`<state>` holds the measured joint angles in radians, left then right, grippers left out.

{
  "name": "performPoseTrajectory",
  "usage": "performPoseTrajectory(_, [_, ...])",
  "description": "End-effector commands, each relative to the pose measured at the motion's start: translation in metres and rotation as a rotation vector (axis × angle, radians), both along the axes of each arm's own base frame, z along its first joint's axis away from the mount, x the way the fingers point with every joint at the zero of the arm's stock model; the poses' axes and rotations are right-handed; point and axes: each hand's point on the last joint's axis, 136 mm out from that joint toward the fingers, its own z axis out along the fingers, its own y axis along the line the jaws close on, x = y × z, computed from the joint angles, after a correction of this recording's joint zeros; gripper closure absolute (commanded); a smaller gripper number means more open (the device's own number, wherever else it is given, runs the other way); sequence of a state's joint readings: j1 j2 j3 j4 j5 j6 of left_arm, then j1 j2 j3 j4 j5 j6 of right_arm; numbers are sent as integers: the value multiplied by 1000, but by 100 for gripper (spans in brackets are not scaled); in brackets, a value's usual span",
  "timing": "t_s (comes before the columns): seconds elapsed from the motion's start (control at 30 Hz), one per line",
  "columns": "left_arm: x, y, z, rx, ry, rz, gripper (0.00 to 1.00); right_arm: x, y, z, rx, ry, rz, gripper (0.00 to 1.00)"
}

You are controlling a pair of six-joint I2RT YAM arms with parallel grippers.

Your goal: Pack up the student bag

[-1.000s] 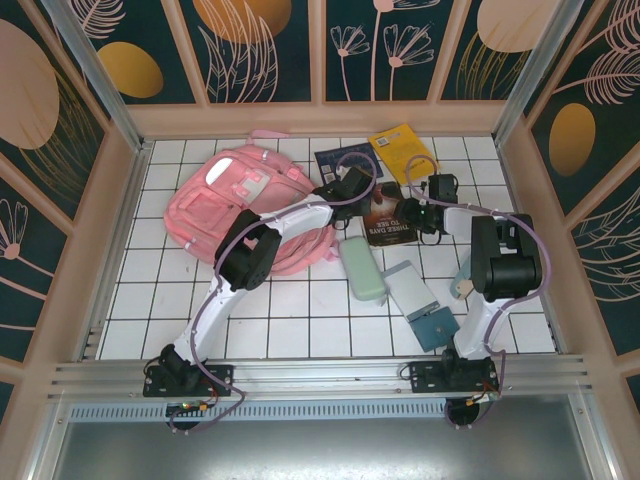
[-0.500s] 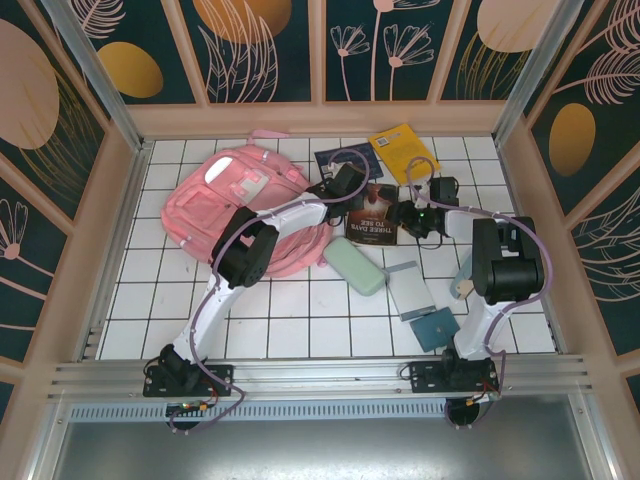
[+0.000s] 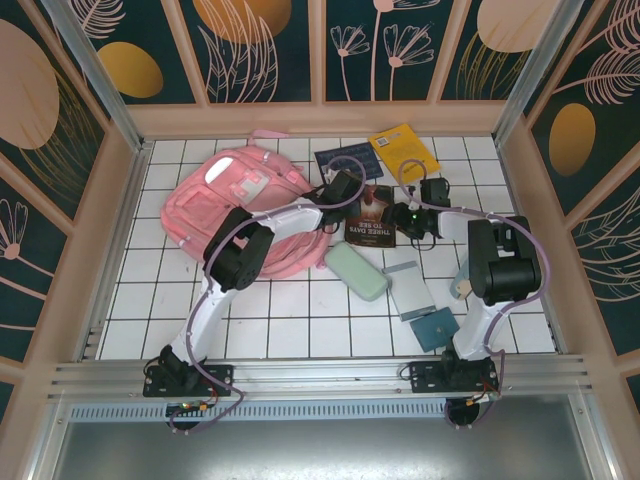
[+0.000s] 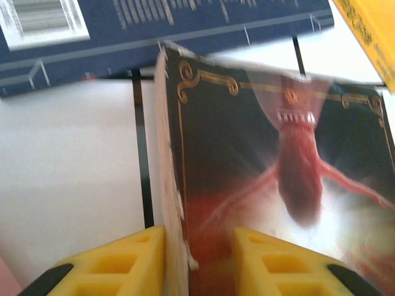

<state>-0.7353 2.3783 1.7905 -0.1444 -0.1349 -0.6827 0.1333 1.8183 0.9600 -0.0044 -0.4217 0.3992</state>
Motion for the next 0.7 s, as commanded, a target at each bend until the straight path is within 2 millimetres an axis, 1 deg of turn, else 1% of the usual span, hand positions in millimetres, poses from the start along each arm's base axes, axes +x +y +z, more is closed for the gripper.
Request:
performPoseTrajectory(0.0, [-30, -9, 8, -8, 56, -72, 62, 12, 0, 4, -56, -53, -12, 47])
performPoseTrajectory(0.1, [-34, -11, 10, -33, 63, -87, 62, 13, -1, -1, -96, -47, -14, 47])
performPoseTrajectory(0.13, [-34, -12, 9, -36, 63, -87, 64, 13, 1, -4, -93, -42, -6, 46])
performPoseTrajectory(0.23, [-35, -13, -1, -35, 76, -92, 87, 10, 12, -10, -45, -25, 32, 47])
performPoseTrajectory(0.3, [-36, -15, -6, -46, 86, -98, 97, 8, 23, -9, 8, -29, 61, 47])
performPoseTrajectory(0.33, [-36, -17, -8, -51, 91, -101, 99, 8, 28, -5, 41, -38, 74, 47])
performPoseTrajectory(0.43, [-36, -17, -13, -60, 96, -102, 100, 4, 45, 8, 148, -57, 130, 47])
performPoseTrajectory(0.53, [-37, -17, -16, -97, 104, -107, 100, 1, 58, 26, 235, -86, 182, 47])
performPoseTrajectory(0.67, [-38, -21, -13, -183, 118, -123, 100, -1, 67, 47, 306, -125, 219, 47])
